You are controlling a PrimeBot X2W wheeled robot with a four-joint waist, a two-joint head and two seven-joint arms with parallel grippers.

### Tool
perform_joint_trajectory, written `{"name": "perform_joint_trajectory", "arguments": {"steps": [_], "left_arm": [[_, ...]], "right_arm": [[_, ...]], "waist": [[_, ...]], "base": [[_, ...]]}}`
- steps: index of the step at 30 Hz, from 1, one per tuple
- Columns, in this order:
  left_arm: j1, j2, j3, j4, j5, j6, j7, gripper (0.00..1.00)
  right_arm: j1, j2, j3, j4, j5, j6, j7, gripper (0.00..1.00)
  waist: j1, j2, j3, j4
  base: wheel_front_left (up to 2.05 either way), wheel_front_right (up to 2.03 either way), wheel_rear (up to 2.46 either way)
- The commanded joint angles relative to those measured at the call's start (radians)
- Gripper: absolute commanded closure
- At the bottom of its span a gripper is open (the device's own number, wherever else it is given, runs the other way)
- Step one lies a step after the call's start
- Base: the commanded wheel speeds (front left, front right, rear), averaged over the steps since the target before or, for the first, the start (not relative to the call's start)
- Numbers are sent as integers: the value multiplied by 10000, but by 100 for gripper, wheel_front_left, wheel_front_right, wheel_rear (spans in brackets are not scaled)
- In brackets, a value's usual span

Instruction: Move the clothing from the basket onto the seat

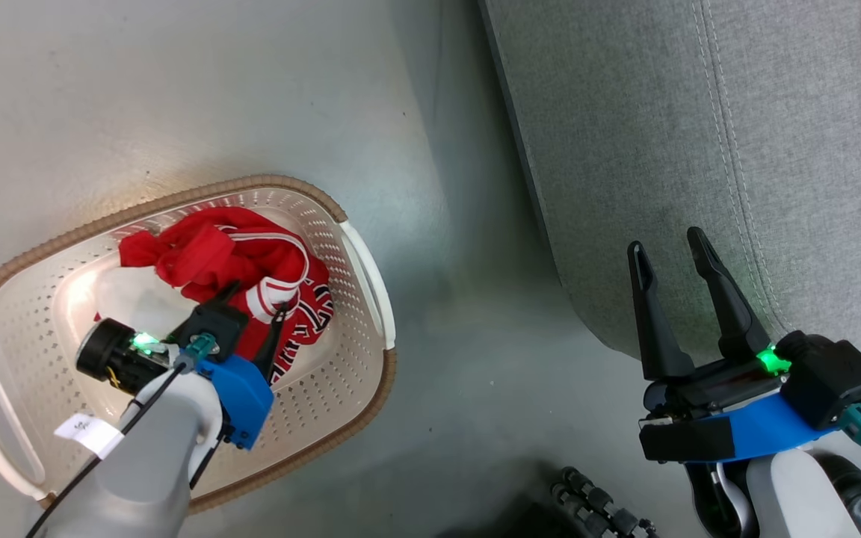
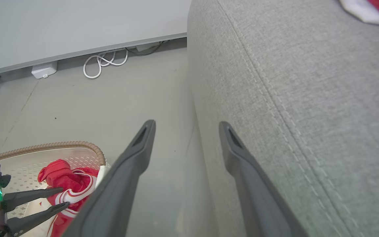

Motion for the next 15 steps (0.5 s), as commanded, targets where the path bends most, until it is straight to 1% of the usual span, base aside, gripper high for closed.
{"name": "perform_joint_trajectory", "arguments": {"steps": [1,8,15], "left_arm": [[-302,48,-89,211,-51,-3,38,0],[-812,78,-274,1104,-154,-2,473,0],[-1078,49,-473,1777,-73,110,807,0]], "right_arm": [[-156,8,41,-55,102,5,-42,0],[-245,8,185,-146,309,5,-41,0],[-271,8,325,-191,453,5,-41,0]], "waist": [[-1,0,119,-76],[-1,0,463,-283],[-1,0,620,-445]], "base": [[0,0,0],[0,0,0],[0,0,0]]}}
